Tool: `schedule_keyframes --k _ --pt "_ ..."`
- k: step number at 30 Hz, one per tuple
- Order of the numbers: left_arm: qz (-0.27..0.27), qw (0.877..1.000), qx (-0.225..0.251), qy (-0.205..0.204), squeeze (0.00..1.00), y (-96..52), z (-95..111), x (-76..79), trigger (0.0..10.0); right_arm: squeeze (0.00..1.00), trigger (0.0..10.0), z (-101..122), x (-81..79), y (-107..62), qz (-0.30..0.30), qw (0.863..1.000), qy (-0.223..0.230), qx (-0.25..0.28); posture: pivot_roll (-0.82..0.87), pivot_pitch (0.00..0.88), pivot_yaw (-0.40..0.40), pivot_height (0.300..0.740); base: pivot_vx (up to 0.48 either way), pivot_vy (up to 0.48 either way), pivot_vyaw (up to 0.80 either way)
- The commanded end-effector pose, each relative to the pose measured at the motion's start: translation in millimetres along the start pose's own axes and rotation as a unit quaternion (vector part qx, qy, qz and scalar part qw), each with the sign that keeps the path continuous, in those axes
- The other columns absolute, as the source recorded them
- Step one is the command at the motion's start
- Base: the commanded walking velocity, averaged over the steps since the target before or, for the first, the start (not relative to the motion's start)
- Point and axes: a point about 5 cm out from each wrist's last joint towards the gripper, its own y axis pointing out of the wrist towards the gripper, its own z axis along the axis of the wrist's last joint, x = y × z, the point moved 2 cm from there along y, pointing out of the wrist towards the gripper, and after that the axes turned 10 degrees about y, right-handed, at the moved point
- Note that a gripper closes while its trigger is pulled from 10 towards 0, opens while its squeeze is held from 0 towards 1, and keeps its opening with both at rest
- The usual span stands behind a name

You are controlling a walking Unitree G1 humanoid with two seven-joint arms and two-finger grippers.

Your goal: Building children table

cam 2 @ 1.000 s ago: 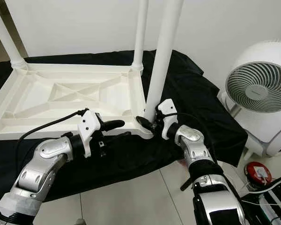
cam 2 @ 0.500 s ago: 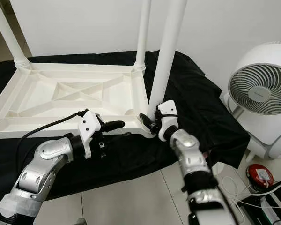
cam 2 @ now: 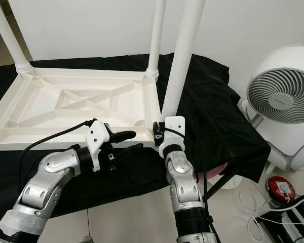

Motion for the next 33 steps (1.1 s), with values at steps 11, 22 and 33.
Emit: schedule_keyframes --k 11,22,33 --pt "0.026 1.000 -0.001 0.002 0.00 0.2 2 -5.1 10.0 1.00 10.0 16 5.2 2.4 0.066 0.998 0.011 0.007 -0.04 0.000 -0.062 0.740 0.000 0.000 0.00" --pt "0.030 1.000 -0.001 0.003 0.00 -0.3 2 -7.9 10.0 0.00 10.0 24 19.1 -0.4 0.327 0.940 -0.087 -0.041 -0.04 0.000 -0.063 0.740 0.000 0.000 0.00" --pt "0.036 0.999 0.004 0.002 0.00 0.1 5 -10.5 10.0 0.00 10.0 13 24.5 12.2 0.389 0.911 -0.104 -0.087 -0.04 0.000 -0.054 0.740 0.000 0.000 0.00"
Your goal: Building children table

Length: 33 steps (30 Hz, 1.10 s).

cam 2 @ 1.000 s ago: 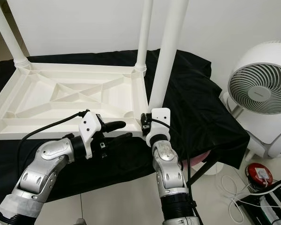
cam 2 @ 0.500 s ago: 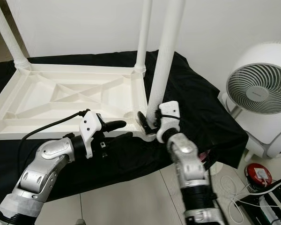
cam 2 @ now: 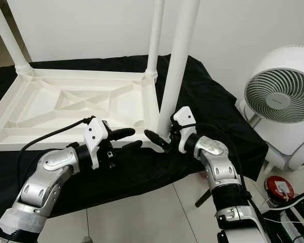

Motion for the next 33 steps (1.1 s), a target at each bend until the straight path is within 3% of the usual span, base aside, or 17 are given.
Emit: schedule_keyframes --k 1,4,5,6,7,11,12,20,21,23,24,28,33 --pt "0.029 1.000 -0.001 0.000 0.00 0.7 2 -5.6 10.0 0.00 10.0 -5 0.6 1.4 0.011 1.000 -0.004 -0.013 -0.04 0.000 -0.054 0.740 0.000 0.000 0.00" --pt "0.027 1.000 -0.001 0.000 0.00 1.0 3 -5.4 10.0 0.00 10.0 -10 2.4 2.7 0.014 1.000 0.001 -0.021 -0.04 0.000 -0.055 0.740 0.000 0.000 0.00" --pt "0.026 1.000 0.000 0.000 0.00 1.2 3 -5.1 10.0 0.00 6.4 -13 2.9 3.1 0.015 1.000 0.001 -0.024 -0.04 0.000 -0.055 0.740 0.000 0.000 0.00" --pt "0.026 1.000 0.000 0.000 0.00 1.2 3 -5.1 10.0 0.00 6.4 -13 2.9 3.1 0.015 1.000 0.001 -0.024 -0.04 0.000 -0.055 0.740 0.000 0.000 0.00" --pt "0.026 1.000 0.000 -0.001 0.00 1.3 3 -4.6 10.0 0.00 4.4 -17 2.5 2.5 0.017 0.999 0.007 -0.029 -0.04 0.000 -0.055 0.740 0.000 0.000 0.00" --pt "0.026 1.000 0.000 -0.002 0.00 1.4 3 -4.0 10.0 0.00 4.4 -22 3.3 1.8 0.025 0.999 0.015 -0.031 -0.04 0.000 -0.055 0.740 0.000 0.000 0.00" --pt "0.027 1.000 0.000 -0.001 0.00 1.1 3 -4.1 10.0 0.00 0.0 -21 2.6 0.9 0.021 0.999 0.020 -0.024 -0.04 0.000 -0.059 0.740 0.000 0.000 0.00" --pt "0.035 0.999 0.000 0.001 0.00 -0.5 3 -6.2 10.0 0.00 0.0 -21 -8.4 -2.9 -0.003 0.999 0.040 0.023 -0.04 0.000 -0.065 0.740 0.000 0.000 0.00" --pt "0.033 0.999 -0.001 0.000 0.00 -0.9 3 -5.3 10.0 0.00 2.3 -19 -10.4 -1.8 -0.032 0.998 0.041 0.034 -0.04 0.000 -0.062 0.740 0.000 0.000 0.00" --pt "0.032 0.999 -0.001 -0.001 0.00 -1.1 3 -5.0 10.0 0.00 2.3 -19 -10.5 -1.4 -0.043 0.998 0.039 0.036 -0.04 0.000 -0.062 0.740 0.000 0.000 0.00" --pt "0.031 1.000 -0.001 -0.001 0.00 -1.1 3 -5.0 10.0 0.00 10.0 -18 -10.6 -0.4 -0.057 0.997 0.044 0.039 -0.04 0.000 -0.062 0.740 0.000 0.000 0.00" --pt "0.031 1.000 -0.001 0.000 0.00 -1.1 3 -5.0 10.0 0.00 10.0 -17 -10.1 0.4 -0.072 0.996 0.045 0.040 -0.04 0.000 -0.062 0.740 0.000 0.000 0.00" --pt "0.030 1.000 -0.002 0.000 0.00 -1.0 3 -5.2 10.0 0.00 10.0 -10 -16.5 5.1 -0.150 0.985 0.052 0.068 -0.04 0.000 -0.053 0.740 0.000 0.000 0.00"
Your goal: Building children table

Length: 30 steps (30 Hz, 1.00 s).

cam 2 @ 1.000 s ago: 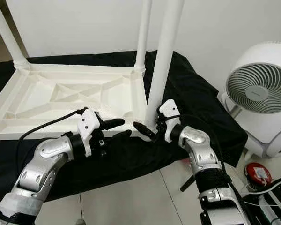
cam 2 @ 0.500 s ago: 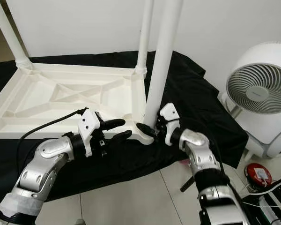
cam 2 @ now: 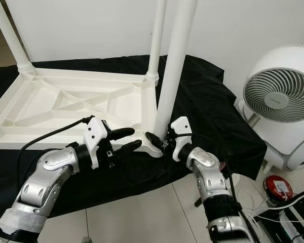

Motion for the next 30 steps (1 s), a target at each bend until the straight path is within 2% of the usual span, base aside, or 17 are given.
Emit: schedule_keyframes --k 1,5,8,9,11,18,19,20,27,29,30 --pt "0.025 1.000 0.000 0.002 0.00 -0.2 3 -3.7 10.0 0.00 10.0 9 -3.9 2.0 -0.056 0.998 0.001 0.024 -0.04 0.000 -0.052 0.740 0.000 0.000 0.00" --pt "0.025 1.000 0.000 0.003 0.00 -1.2 3 -3.6 10.0 0.00 10.0 7 -7.6 2.0 -0.100 0.995 0.014 0.025 -0.03 0.000 -0.055 0.740 0.000 0.000 0.00" --pt "0.028 1.000 -0.003 0.003 0.00 -3.4 3 -4.3 10.0 0.00 10.0 4 -8.7 2.0 -0.199 0.979 0.021 0.035 -0.02 0.000 -0.063 0.740 0.000 0.000 0.00" --pt "0.028 1.000 -0.003 0.003 0.00 -3.4 3 -4.3 10.0 0.00 10.0 4 -8.7 2.0 -0.199 0.979 0.021 0.035 -0.02 0.000 -0.063 0.740 0.000 0.000 0.00" --pt "0.032 0.999 -0.004 0.003 0.00 -4.3 3 -4.4 10.0 0.00 10.0 3 -13.7 4.9 -0.240 0.969 0.046 0.043 -0.01 0.000 -0.069 0.740 0.000 0.000 0.00" --pt "0.034 0.999 -0.003 0.003 0.00 -4.1 4 -4.2 10.0 0.00 10.0 14 -27.6 11.2 -0.221 0.972 0.048 0.067 -0.01 0.000 -0.067 0.740 0.000 0.000 0.00" --pt "0.034 0.999 -0.003 0.003 0.00 -3.7 4 -4.4 10.0 0.98 10.0 16 -27.2 10.7 -0.218 0.972 0.051 0.069 -0.02 0.000 -0.069 0.740 0.000 0.000 0.00" --pt "0.034 0.999 -0.003 0.004 0.00 -3.3 4 -5.0 10.0 1.00 10.0 19 -26.3 9.2 -0.212 0.973 0.051 0.073 -0.02 0.000 -0.071 0.740 0.000 0.000 0.00" --pt "0.035 0.999 -0.004 0.005 0.00 -2.5 3 -5.7 10.0 1.00 10.0 22 -24.8 6.4 -0.195 0.976 0.047 0.080 -0.02 0.000 -0.075 0.740 0.000 0.000 0.00" --pt "0.035 0.999 -0.005 0.005 0.00 -2.5 3 -5.1 10.0 1.00 10.0 23 -22.0 4.0 -0.172 0.981 0.032 0.078 -0.02 0.000 -0.077 0.740 0.000 0.000 0.00" --pt "0.033 0.999 -0.006 0.006 0.00 -3.0 2 -4.7 10.0 0.18 10.0 23 -18.6 1.5 -0.133 0.988 0.018 0.071 -0.02 0.000 -0.076 0.740 0.000 0.000 0.00"
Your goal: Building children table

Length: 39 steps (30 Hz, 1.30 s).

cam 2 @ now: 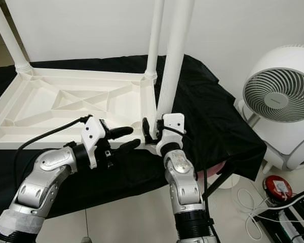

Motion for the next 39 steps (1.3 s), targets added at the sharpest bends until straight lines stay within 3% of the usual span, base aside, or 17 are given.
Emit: schedule_keyframes --k 1,2,5,6,11,19,20,23,24,39 --pt "0.030 1.000 -0.007 0.000 0.00 0.0 -1 -4.0 10.0 0.18 10.0 2 3.8 -1.7 0.026 1.000 -0.003 0.002 -0.02 0.000 -0.076 0.740 0.000 0.000 0.00" --pt "0.028 1.000 -0.009 0.001 0.00 -0.4 -2 -4.4 10.0 0.00 10.0 2 10.4 -2.4 0.066 0.997 -0.030 -0.009 -0.02 0.000 -0.073 0.740 0.000 0.000 0.00" --pt "0.027 1.000 -0.010 0.002 0.00 -0.6 -2 -5.3 10.0 0.00 10.0 1 16.7 -1.9 0.097 0.994 -0.054 -0.020 -0.02 0.000 -0.069 0.740 0.000 0.000 0.00" --pt "0.028 1.000 -0.010 0.004 0.00 -0.2 -2 -7.2 10.0 0.00 10.0 0 27.9 2.1 0.133 0.987 -0.086 -0.037 -0.03 0.000 -0.067 0.740 0.000 0.000 0.00" --pt "0.022 1.000 -0.005 0.004 0.00 1.9 -1 -6.2 10.0 0.00 10.0 -1 30.8 11.3 0.193 0.975 -0.094 -0.057 -0.03 0.000 -0.065 0.740 0.000 0.000 0.00" --pt "0.009 1.000 -0.007 0.007 0.00 1.5 -1 -3.5 10.0 0.00 10.0 -7 28.7 22.4 0.235 0.964 -0.096 -0.079 -0.02 0.000 -0.060 0.740 0.000 0.000 0.00" --pt "0.005 1.000 -0.009 0.005 0.00 0.3 -2 -2.0 10.0 0.00 7.9 -11 26.5 26.9 0.260 0.957 -0.094 -0.094 -0.01 0.000 -0.059 0.740 0.000 0.000 0.00" --pt "0.004 1.000 -0.010 0.005 0.00 0.0 -3 -1.4 10.0 0.00 7.9 -12 26.2 27.5 0.266 0.955 -0.095 -0.097 -0.01 0.000 -0.059 0.740 0.000 0.000 0.00" --pt "0.003 1.000 -0.012 0.004 0.00 -0.7 -4 -0.4 10.0 0.00 0.0 -14 26.8 28.9 0.273 0.952 -0.091 -0.101 0.00 0.000 -0.061 0.740 0.000 0.000 0.00" --pt "0.008 1.000 -0.015 -0.004 0.00 -0.9 -9 2.9 10.0 0.00 0.0 -26 31.2 19.7 0.301 0.946 -0.055 -0.109 0.00 0.000 -0.067 0.740 0.000 0.000 0.00"
